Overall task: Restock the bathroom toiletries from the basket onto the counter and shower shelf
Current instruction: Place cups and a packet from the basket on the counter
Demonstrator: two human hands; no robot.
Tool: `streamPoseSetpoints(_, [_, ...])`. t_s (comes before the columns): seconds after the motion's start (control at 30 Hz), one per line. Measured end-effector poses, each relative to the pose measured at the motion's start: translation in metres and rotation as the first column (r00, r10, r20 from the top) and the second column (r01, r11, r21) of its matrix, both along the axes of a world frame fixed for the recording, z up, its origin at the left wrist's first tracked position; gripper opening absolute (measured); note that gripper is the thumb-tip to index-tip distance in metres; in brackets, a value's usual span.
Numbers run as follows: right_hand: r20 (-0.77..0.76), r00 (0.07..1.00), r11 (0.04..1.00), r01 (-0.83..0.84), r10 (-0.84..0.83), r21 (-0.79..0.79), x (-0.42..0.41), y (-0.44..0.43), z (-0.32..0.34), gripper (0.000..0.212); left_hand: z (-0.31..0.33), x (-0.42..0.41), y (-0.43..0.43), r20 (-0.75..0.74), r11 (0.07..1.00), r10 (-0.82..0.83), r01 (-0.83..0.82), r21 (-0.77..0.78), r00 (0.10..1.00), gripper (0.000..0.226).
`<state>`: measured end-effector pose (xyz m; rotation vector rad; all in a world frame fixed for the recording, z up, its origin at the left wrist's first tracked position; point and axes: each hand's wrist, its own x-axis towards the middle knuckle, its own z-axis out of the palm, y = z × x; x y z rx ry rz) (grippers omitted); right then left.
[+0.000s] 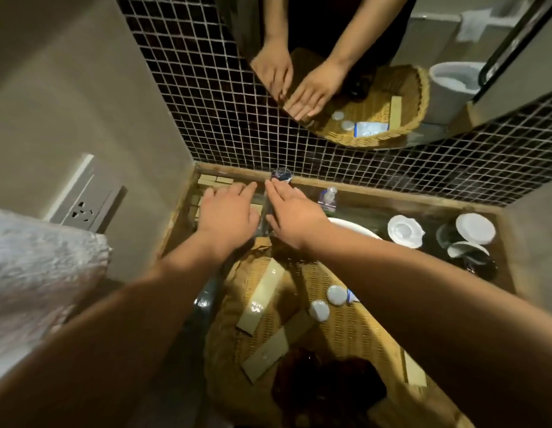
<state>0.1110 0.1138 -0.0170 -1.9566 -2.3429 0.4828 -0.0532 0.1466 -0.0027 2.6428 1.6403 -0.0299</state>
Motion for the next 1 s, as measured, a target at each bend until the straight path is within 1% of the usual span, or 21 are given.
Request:
streamPoseSetpoints(0.13, [-0.013,1.0,0.999,0.023,-0.023,-0.026,0.019,-0.056,-0.014,0.07,-0.014,0.017,-0.059,0.116,0.99,-0.136,0.131,0.044,0.984,0.04])
streamPoseSetpoints(0.23, [0.036,0.999,0.998,0.007,-0.005,-0.066,0.035,-0.093,-0.034,0.071,-0.036,0.028,-0.091,0.119,0.976,-0.215,0.219,-0.02,0.969,0.038])
streamPoseSetpoints(0.33, [0.104,0.995,0.987,0.024,-0.008,-0.158,0.052,-0.121,-0.056,0.072,-0.054,0.039,-0.106,0.119,0.947,-0.254,0.272,-0.173,0.96,0.042])
streamPoseSetpoints(0.37, [0.111,0.993,0.978,0.057,-0.035,-0.201,0.057,-0.129,-0.063,0.072,-0.06,0.043,-0.108,0.094,0.927,-0.271,0.286,-0.242,0.958,0.044])
streamPoseSetpoints(0.43, [0.095,0.985,0.944,0.165,-0.143,-0.286,0.066,-0.142,-0.074,0.072,-0.069,0.052,-0.109,0.022,0.877,-0.331,0.316,-0.362,0.943,0.047])
streamPoseSetpoints(0.5, [0.075,0.973,0.915,0.231,-0.219,-0.33,0.073,-0.153,-0.086,0.073,-0.078,0.059,-0.109,-0.027,0.833,-0.399,0.35,-0.429,0.917,0.051])
streamPoseSetpoints(0.6, [0.098,0.977,0.937,0.208,-0.188,-0.279,0.083,-0.164,-0.103,0.073,-0.093,0.067,-0.112,-0.02,0.777,-0.482,0.416,-0.472,0.876,0.058])
streamPoseSetpoints(0.7, [0.172,0.983,0.964,0.104,-0.062,-0.244,0.092,-0.174,-0.115,0.067,-0.105,0.073,-0.119,0.071,0.749,-0.469,0.44,-0.495,0.88,0.058])
streamPoseSetpoints(0.77, [0.183,0.982,0.973,0.075,-0.034,-0.22,0.095,-0.183,-0.121,0.064,-0.111,0.077,-0.125,0.112,0.734,-0.466,0.455,-0.504,0.878,0.053])
streamPoseSetpoints(0.9, [0.166,0.986,0.986,0.052,-0.025,-0.156,0.1,-0.195,-0.128,0.061,-0.121,0.083,-0.132,0.164,0.741,-0.452,0.471,-0.478,0.877,0.04])
streamPoseSetpoints(1.0, [0.144,0.989,0.987,0.043,-0.02,-0.156,0.101,-0.201,-0.131,0.056,-0.126,0.08,-0.137,0.236,0.755,-0.397,0.462,-0.466,0.887,0.037])
